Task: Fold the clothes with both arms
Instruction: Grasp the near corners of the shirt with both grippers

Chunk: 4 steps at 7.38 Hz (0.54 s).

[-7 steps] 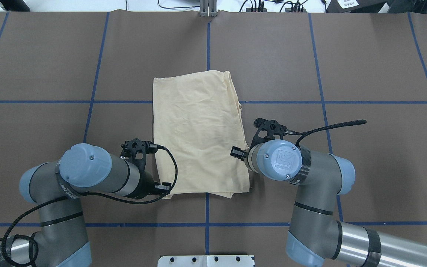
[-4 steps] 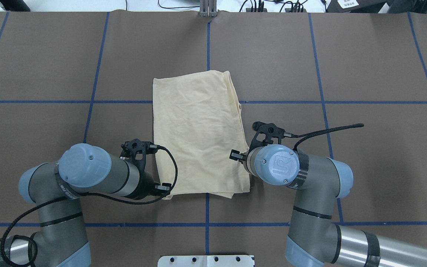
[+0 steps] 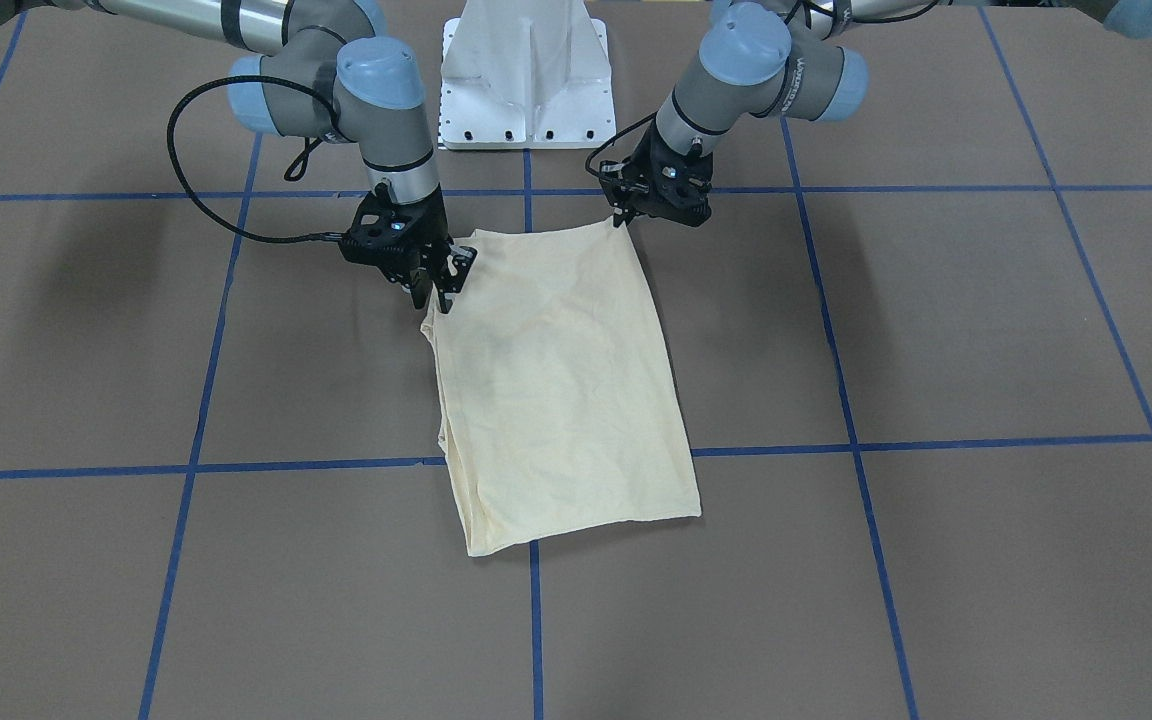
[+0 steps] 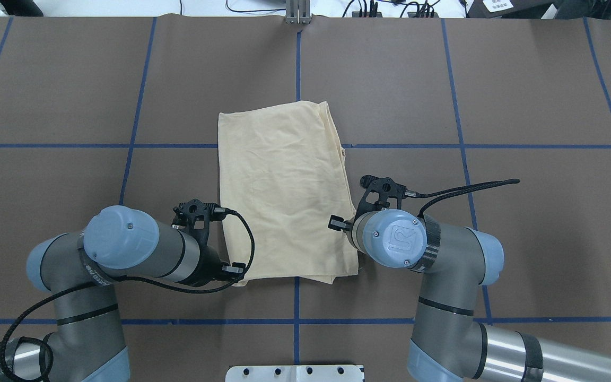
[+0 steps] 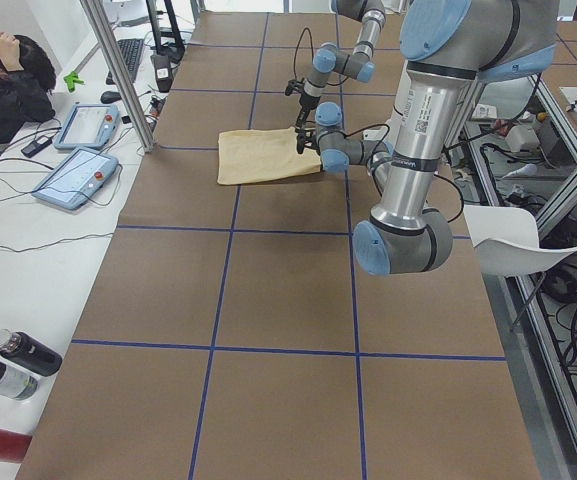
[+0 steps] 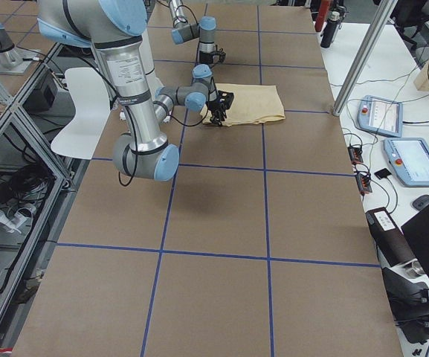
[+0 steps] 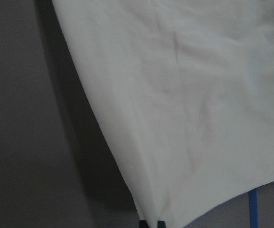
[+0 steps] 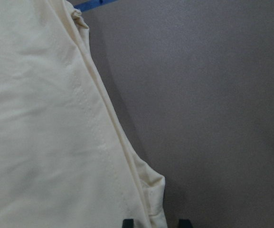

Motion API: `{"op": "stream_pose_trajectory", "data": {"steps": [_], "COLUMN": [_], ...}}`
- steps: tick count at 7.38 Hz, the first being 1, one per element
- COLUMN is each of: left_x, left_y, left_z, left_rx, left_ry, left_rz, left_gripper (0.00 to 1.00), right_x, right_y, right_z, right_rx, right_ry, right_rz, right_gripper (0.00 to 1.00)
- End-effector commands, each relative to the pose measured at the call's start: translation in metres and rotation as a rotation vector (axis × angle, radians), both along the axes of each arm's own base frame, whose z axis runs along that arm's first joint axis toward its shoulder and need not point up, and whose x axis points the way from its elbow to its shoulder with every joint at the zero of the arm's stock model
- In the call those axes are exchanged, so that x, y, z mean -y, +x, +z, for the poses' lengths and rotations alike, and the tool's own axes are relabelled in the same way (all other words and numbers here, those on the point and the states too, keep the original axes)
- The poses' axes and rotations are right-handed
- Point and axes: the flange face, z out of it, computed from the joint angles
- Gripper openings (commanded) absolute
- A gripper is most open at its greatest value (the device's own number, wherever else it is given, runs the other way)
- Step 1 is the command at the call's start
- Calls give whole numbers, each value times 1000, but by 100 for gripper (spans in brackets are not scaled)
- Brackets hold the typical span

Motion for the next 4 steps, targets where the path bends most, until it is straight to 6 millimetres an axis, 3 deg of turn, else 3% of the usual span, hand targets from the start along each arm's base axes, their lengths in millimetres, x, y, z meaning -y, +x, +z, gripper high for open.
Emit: {"op": "stream_pose_trajectory", "data": {"steps": [1, 3, 4], "left_x": [-1, -1, -2], "left_y": [0, -1, -1], "left_z": [-1, -2, -4], "left_rx": [-3, -4, -7], "left_ry": [1, 1, 3], "left_rz": [1, 1, 3], "left_gripper": [0, 0, 0], "right_x": [-2, -2, -1], "right_y": [-1, -2, -4], "right_z": [0, -4, -10], "right_rx": [-1, 3, 11], "right_ry": [3, 10, 13], "right_rz": [-2, 3, 3], "right_gripper": [40, 21, 0]}}
